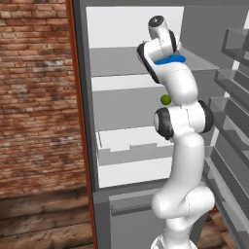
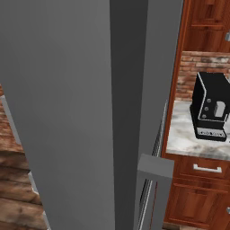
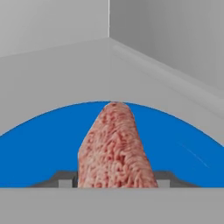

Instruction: Retrieve the steak from the fridge and place it on the cutting board.

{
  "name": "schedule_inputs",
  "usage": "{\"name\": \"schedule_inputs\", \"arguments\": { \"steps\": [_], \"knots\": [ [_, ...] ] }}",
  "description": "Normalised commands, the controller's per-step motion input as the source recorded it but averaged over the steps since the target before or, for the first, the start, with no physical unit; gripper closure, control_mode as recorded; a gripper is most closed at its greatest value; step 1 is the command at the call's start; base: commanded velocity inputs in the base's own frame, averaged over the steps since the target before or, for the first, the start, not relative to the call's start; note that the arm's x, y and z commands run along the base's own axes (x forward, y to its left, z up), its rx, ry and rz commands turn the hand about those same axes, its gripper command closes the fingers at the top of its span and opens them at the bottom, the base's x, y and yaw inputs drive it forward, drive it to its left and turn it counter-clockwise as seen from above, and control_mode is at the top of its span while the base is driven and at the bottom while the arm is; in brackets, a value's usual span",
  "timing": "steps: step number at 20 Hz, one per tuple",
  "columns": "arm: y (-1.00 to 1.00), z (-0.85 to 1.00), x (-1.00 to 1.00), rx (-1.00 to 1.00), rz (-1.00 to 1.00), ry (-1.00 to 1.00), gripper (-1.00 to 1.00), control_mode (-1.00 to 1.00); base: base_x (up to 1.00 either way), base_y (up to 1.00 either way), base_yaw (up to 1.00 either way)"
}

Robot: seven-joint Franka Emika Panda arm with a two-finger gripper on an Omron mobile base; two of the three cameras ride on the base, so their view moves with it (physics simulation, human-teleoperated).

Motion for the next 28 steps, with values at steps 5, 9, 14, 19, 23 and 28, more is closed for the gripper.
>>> {"name": "schedule_inputs", "arguments": {
  "steps": [5, 9, 14, 19, 23, 28],
  "knots": [
    [0.19, 0.01, -0.24, 0.0, 0.03, -0.06, 1.0, -1.0, 0.0, 0.0, 0.0],
    [0.2, 0.01, -0.32, -0.01, 0.03, -0.14, 1.0, -1.0, 0.0, 0.0, 0.0],
    [0.03, 0.03, -0.56, -0.04, 0.01, -0.26, 1.0, -1.0, 0.0, 0.0, 0.0],
    [0.01, 0.09, -0.68, -0.03, 0.01, -0.27, 1.0, -1.0, 0.0, 0.0, 0.0],
    [0.11, 0.16, -0.62, 0.0, 0.05, -0.12, 1.0, -1.0, 0.0, 0.0, 0.0],
    [0.22, 0.49, -0.62, 0.0, 0.06, -0.11, 1.0, -1.0, 0.0, 0.0, 0.0]
  ]
}}
